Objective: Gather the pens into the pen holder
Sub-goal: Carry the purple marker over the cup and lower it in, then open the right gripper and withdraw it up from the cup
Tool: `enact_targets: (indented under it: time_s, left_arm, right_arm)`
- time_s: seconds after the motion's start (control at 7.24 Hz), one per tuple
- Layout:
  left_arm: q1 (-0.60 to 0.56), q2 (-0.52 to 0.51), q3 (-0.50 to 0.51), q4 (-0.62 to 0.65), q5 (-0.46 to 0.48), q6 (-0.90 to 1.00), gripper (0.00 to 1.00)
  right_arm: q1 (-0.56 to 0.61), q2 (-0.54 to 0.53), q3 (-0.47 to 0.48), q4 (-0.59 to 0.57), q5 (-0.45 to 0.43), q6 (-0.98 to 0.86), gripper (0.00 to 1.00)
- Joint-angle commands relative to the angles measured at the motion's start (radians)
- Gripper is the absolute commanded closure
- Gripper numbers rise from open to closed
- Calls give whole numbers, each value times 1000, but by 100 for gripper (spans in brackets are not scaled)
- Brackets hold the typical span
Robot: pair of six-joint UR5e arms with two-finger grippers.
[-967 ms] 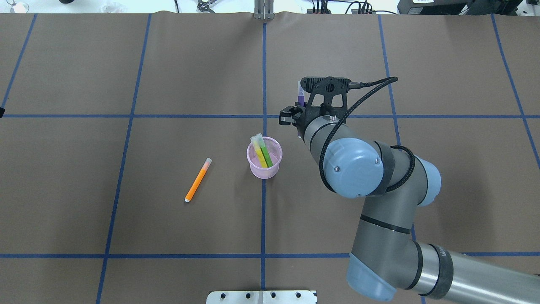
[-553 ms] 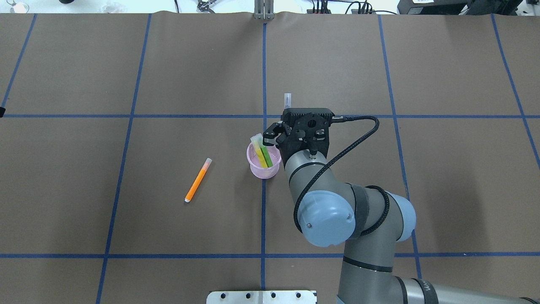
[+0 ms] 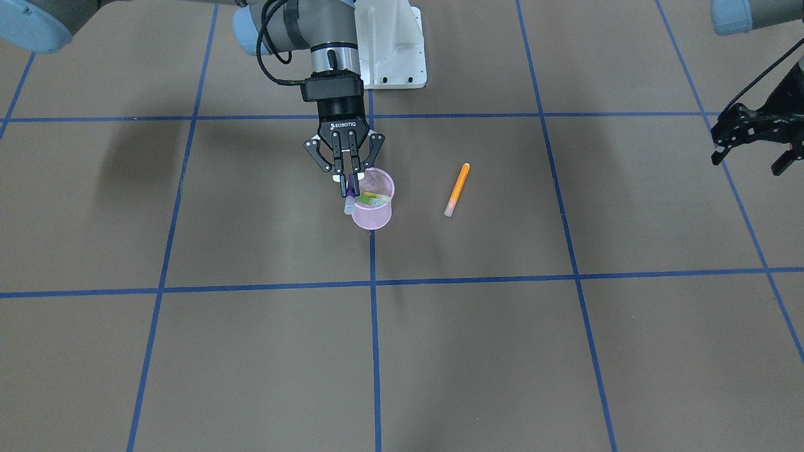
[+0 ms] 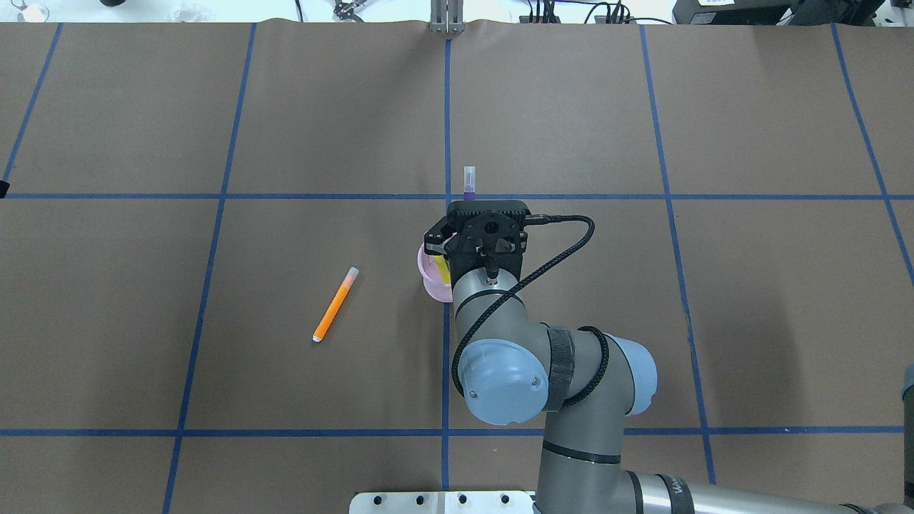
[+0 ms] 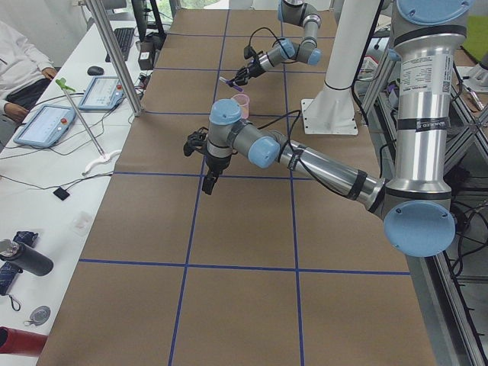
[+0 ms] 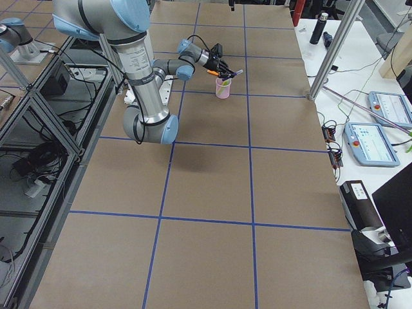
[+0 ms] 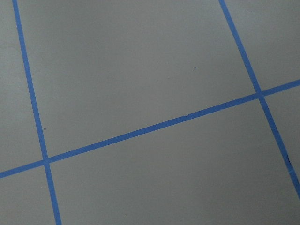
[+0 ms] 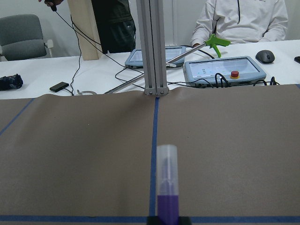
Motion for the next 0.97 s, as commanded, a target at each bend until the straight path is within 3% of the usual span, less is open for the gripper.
enact_targets:
  time_s: [0.0, 0.14, 0.28, 0.41, 0.69, 0.83]
  left_arm:
    - [0, 0, -1, 0, 0, 0, 0]
    - [0, 0, 1, 0, 0, 0, 0]
    - [2, -2, 1, 0, 0, 0, 0]
    - [2, -2, 1, 0, 0, 0, 0]
    - [2, -3, -1, 0, 0, -2, 0]
    - [3, -5, 1, 0, 2, -3, 0]
  right_arm:
    - [-5, 8, -14, 0, -1, -4, 94]
    - [-8, 10, -15, 0, 1, -2, 63]
    - [-10, 22, -16, -2, -1, 1, 21]
    - [-10, 24, -15, 0, -1, 2, 2]
    - [-2, 48, -7, 4, 12, -9, 1]
    - [31, 51, -1, 4, 82, -10, 1]
